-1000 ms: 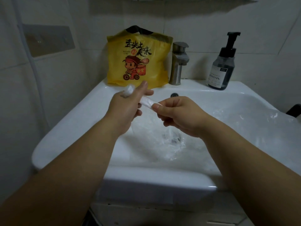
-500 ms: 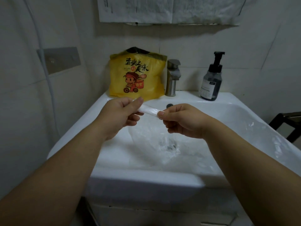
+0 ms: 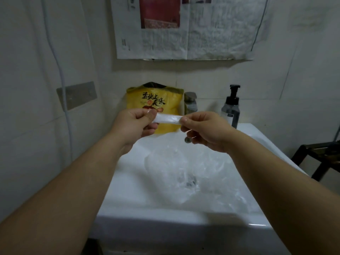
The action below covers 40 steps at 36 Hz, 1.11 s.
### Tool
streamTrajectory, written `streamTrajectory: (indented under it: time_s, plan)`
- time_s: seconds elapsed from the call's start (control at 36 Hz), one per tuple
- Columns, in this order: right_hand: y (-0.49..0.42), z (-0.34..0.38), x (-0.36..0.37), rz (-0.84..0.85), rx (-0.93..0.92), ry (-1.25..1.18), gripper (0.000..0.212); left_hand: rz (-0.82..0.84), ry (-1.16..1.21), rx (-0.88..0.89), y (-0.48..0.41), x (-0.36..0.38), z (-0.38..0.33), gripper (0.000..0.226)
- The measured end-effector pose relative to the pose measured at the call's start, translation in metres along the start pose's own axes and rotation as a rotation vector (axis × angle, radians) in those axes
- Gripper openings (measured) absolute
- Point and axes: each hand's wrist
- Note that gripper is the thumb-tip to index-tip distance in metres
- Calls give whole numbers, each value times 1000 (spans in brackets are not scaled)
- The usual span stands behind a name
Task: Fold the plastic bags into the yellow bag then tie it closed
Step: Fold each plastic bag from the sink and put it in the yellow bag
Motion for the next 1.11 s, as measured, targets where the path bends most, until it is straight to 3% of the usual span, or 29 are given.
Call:
streamTrajectory:
  time_s: [0.14,0.31,0.42,0.56,0.72,0.89,1.03,1.11]
  plan:
    - [-20,14,-9,-53,-24,33,16,37,54,-50,-18,1,-11,14]
    - [-59,26,-10,-136,-73,125,19,-87,-143,126,-62,-6,-16,10]
    - [-93,35,-15,-211,-118,167,15,-92,-92,169,-98,-6,-19,6]
    - [-145,37,-23,-411,-141,280,16,-91,-312,140,-137,-18,-14,54]
    - [-210,33,-41,-544,-110,504,24,-169,-448,158,-184,-30,-7,44]
    - [-251,23,-47,-475,-88,723,25,-143,-570,194,-206,-29,3,36]
    - [-266,23,-32,-72,29,1162,31,-122,-598,191,-215,-33,10,32]
    - [-271,19,-28,43,58,1298,36,-88,-614,178,-218,-34,15,33]
Point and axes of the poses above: each hand's wrist, its own y-axis away from the middle knuckle, its own x-axis out of the palm, z = x × y, and after that the axes turned 10 degrees about y, right-handed
